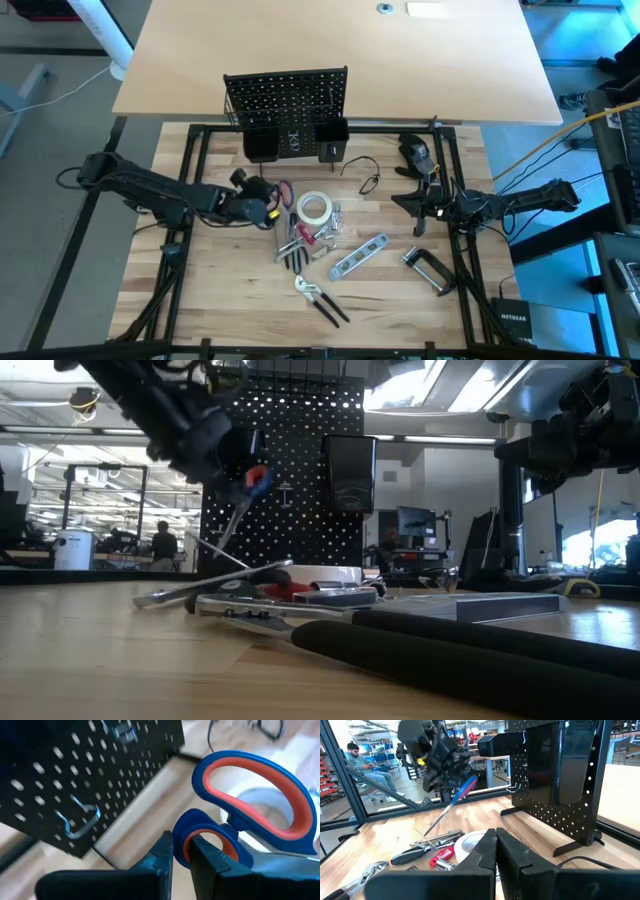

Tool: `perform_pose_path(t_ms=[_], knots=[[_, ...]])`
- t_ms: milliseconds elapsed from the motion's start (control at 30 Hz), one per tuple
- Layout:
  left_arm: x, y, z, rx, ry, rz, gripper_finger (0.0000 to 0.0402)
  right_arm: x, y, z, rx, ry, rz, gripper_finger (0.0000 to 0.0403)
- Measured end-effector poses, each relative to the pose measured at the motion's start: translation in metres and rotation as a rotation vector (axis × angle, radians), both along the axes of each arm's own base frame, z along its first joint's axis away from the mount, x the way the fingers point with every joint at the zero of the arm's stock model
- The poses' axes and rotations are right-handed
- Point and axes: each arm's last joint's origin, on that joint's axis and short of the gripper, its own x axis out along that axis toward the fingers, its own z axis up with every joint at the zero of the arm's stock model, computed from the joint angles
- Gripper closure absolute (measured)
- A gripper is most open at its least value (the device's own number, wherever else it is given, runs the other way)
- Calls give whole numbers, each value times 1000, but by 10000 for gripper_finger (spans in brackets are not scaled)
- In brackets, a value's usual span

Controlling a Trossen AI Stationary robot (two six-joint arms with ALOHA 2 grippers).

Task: Hang tools onto peg board
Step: Hang the blue scissors on the peg board

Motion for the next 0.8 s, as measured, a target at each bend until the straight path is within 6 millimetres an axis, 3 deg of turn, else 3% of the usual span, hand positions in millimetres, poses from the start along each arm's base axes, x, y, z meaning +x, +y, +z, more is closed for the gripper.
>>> perform_pose_path(t_ms=[633, 800], knots=[[12, -40, 62, 438, -32, -34, 372, 0, 0, 1, 6, -12, 1, 395], [16, -46, 71, 476, -54, -71, 372, 0, 4, 12, 101, -135, 140, 395]])
